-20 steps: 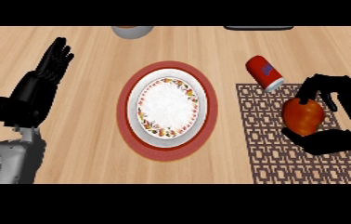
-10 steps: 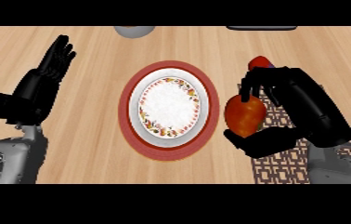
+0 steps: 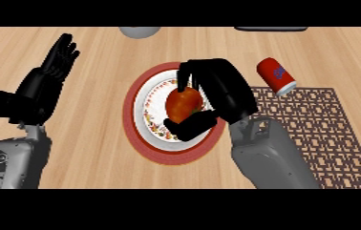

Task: Pick the tomato from the placemat and place it in the plate

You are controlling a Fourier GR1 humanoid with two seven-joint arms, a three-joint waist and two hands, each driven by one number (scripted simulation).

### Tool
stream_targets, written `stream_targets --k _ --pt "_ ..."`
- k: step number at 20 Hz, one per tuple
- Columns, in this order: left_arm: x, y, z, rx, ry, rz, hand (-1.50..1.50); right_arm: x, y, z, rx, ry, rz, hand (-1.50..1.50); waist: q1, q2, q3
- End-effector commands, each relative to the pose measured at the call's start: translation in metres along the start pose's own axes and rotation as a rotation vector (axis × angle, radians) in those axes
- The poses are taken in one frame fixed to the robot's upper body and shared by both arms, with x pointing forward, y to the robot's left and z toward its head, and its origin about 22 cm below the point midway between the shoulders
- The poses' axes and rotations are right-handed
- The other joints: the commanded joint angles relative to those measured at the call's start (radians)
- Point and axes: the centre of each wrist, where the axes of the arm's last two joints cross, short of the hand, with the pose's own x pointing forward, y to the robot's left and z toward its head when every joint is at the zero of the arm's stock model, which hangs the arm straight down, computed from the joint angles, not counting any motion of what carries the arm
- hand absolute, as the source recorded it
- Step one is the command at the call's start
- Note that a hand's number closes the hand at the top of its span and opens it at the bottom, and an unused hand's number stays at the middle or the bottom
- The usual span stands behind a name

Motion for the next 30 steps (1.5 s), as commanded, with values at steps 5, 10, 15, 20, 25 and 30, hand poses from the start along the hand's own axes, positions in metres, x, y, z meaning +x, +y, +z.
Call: stream_targets --k 5,10,15,20,25,30 --pt "0.003 -0.003 0.009 -0.022 -0.008 0.01 0.0 -0.014 0.07 -0.048 0.016 0.054 0.097 1.5 0.019 0.003 0.001" --pt "0.002 -0.017 -0.001 -0.034 -0.013 0.015 0.0 -0.01 0.084 -0.068 0.049 0.124 0.041 1.5 0.027 0.006 0.001" --pt "0.012 -0.026 0.004 -0.042 -0.029 0.015 0.0 -0.031 0.108 -0.067 0.066 0.188 -0.059 -1.5 0.046 0.008 0.001" --pt "0.01 -0.015 -0.01 -0.051 -0.023 -0.004 0.0 -0.02 0.107 -0.072 0.042 0.113 -0.211 -1.5 0.054 0.013 0.001" --pt "0.015 -0.007 -0.012 -0.034 -0.017 0.011 0.0 -0.019 0.098 -0.073 -0.109 0.049 -0.352 -1.5 0.025 0.005 0.001" --pt "0.004 0.005 -0.007 -0.023 -0.002 0.005 0.0 -0.019 0.069 -0.094 -0.157 0.067 -0.54 -1.5 0.025 0.006 0.001"
